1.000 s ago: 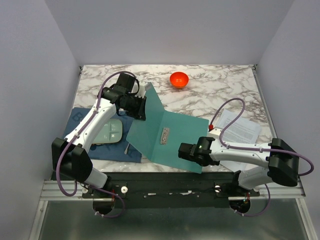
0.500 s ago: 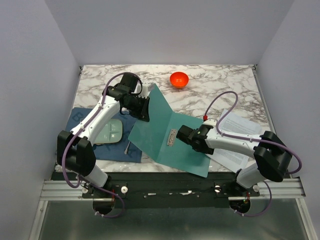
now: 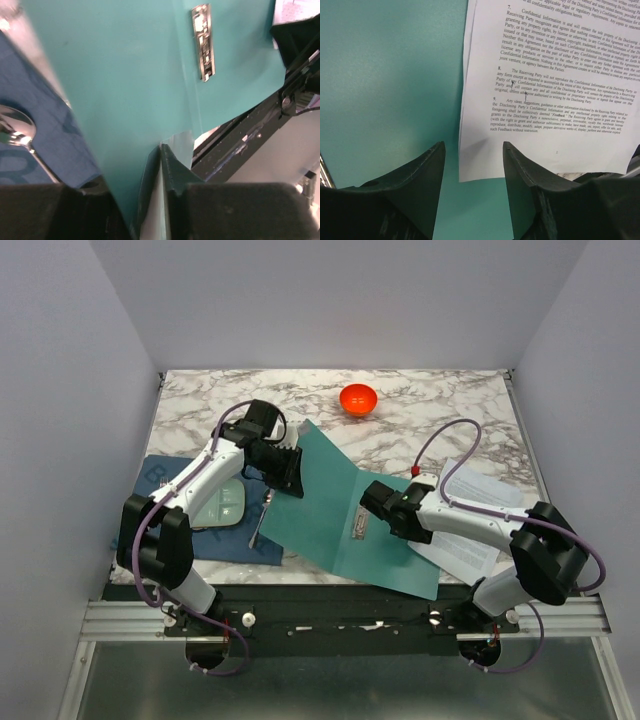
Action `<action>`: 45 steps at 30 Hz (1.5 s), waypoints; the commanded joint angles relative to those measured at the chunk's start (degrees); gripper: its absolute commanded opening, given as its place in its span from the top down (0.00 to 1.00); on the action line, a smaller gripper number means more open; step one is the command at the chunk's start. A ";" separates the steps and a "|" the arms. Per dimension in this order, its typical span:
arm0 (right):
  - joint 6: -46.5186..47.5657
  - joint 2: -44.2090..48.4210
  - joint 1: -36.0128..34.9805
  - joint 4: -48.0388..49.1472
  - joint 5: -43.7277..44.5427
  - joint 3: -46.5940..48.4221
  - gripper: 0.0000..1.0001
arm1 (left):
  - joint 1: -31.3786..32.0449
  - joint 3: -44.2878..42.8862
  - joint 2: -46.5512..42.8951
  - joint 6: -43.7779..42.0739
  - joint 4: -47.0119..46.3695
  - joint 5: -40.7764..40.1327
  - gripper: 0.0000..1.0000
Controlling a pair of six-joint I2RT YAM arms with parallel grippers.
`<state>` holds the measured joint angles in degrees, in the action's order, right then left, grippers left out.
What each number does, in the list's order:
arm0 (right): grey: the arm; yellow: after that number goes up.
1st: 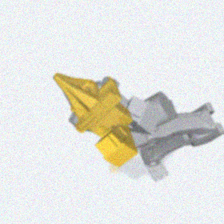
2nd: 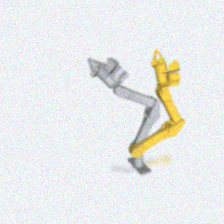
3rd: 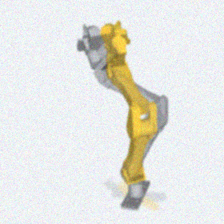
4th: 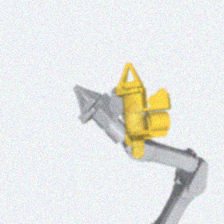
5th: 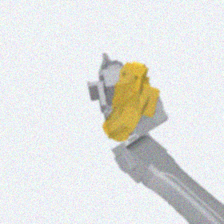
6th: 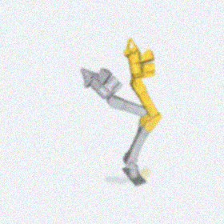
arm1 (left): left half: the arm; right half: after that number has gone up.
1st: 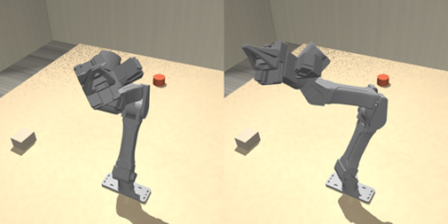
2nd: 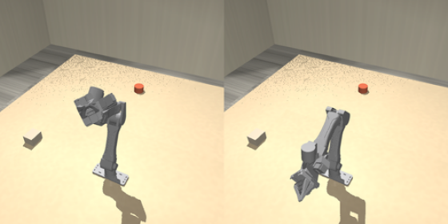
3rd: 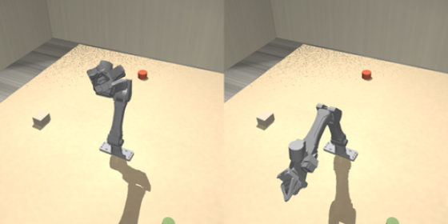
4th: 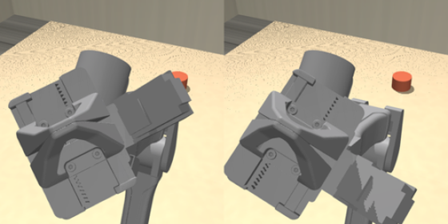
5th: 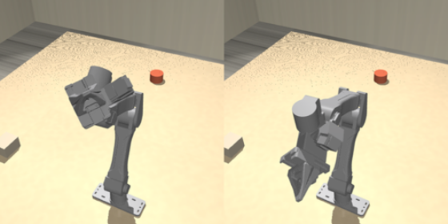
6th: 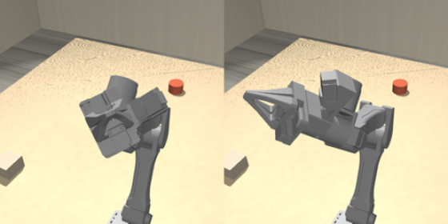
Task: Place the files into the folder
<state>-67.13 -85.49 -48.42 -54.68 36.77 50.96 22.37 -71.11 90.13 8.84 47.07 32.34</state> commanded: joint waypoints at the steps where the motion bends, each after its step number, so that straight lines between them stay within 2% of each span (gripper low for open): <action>1: 2.79 2.00 1.66 0.18 -0.74 -0.69 0.44 | 0.39 4.04 -0.57 1.00 -1.80 4.40 0.53; 8: 6.40 0.77 2.02 1.24 -3.19 0.63 0.48 | 0.57 7.03 -0.65 0.30 -2.51 5.90 0.24; 9: 6.92 0.33 2.10 1.32 -3.46 0.89 0.49 | 0.57 7.21 -0.74 -0.48 -2.33 5.20 0.20; 10: 7.80 0.15 1.93 1.67 -3.81 1.16 0.50 | 0.66 7.30 -0.83 -0.84 -1.90 4.50 0.09; 12: 8.59 -0.46 1.93 1.94 -4.87 1.60 0.51 | 0.66 7.74 -1.01 -1.80 -1.37 3.61 0.02; 28: 13.78 -1.87 2.02 4.75 -10.58 1.25 0.64 | 0.22 1.85 -8.47 -6.82 1.36 -6.15 0.01; 33: 14.13 -1.87 1.93 4.84 -10.85 0.72 0.75 | 0.13 4.14 -8.92 -6.73 -0.31 -6.58 0.01; 40: 14.66 -1.17 1.93 3.88 -10.06 0.72 0.79 | 0.04 6.60 -8.83 -7.87 -1.37 -8.51 0.02; 45: 15.10 -1.08 2.02 3.35 -9.97 0.72 0.82 | -0.48 5.55 -10.93 -9.97 -1.98 -15.27 0.01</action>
<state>-52.80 -87.00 -46.65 -50.61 26.94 51.57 22.46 -64.77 82.00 1.54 46.35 23.42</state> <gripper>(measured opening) 0.187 0.987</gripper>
